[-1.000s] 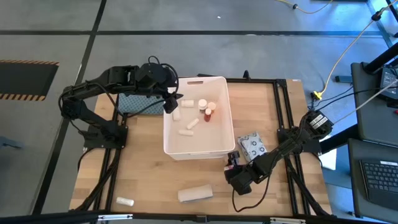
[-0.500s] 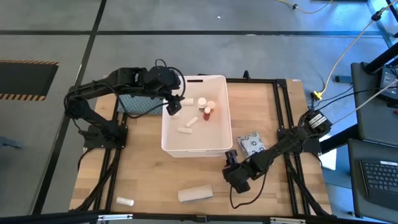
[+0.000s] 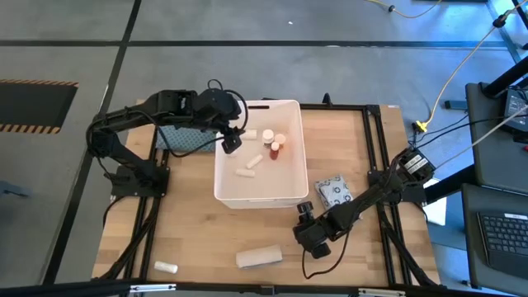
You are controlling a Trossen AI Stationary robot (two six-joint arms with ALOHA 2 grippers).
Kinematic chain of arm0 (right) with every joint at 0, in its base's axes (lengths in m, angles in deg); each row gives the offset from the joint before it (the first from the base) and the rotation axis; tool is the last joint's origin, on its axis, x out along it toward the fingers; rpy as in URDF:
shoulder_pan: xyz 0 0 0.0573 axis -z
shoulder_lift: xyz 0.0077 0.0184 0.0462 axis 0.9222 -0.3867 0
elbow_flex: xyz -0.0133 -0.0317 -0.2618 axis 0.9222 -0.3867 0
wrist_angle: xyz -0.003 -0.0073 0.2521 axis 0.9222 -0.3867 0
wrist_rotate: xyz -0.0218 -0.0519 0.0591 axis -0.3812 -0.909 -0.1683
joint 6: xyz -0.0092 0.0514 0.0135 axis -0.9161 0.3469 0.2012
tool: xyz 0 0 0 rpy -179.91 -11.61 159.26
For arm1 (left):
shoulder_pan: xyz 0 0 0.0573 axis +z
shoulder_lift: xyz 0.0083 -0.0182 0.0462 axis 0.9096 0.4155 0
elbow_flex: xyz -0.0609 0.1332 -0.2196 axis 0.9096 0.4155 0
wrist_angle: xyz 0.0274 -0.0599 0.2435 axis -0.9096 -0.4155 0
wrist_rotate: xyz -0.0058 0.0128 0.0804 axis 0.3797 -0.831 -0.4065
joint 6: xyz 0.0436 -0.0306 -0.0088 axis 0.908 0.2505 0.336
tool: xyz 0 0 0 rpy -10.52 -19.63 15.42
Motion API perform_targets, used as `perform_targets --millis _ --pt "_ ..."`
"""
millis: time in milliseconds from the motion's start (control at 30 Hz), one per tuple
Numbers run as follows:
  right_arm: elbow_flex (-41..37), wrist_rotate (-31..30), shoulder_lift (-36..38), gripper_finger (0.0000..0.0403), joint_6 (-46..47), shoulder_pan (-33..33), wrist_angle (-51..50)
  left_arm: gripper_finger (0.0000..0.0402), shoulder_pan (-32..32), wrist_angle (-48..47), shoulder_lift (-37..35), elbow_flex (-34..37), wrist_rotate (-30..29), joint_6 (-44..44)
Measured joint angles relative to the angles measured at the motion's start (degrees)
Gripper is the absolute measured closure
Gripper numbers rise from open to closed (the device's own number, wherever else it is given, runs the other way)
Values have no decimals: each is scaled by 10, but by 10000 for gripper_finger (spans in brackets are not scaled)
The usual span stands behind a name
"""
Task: Pick & place medical supplies in basket/bin
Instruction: Put the pink medicine bottle into the white bin
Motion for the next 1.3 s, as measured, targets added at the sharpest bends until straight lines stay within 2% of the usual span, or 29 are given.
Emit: perform_targets --millis 167,400,533,667,800,933,1100,1300 --pt "20 0 0 239 7 0 -2 167 0 -1 0 0 1 5" --pt "37 -1 6 223 74 -5 -2 167 0 -21 0 0 0 24" --pt "37 -4 29 239 92 -11 -2 167 0 -22 0 0 1 24" --pt "37 -26 69 236 111 -10 19 167 0 -23 0 0 1 22" --pt "37 -60 103 218 136 -10 110 167 0 -34 0 0 2 15" --pt "26 -101 111 224 134 -10 256 167 0 -38 0 0 19 15" --pt "-5 -177 91 235 132 -10 395 167 0 -47 0 0 19 40" --pt "-38 -227 51 218 100 -12 562 167 0 -71 -13 0 21 59"
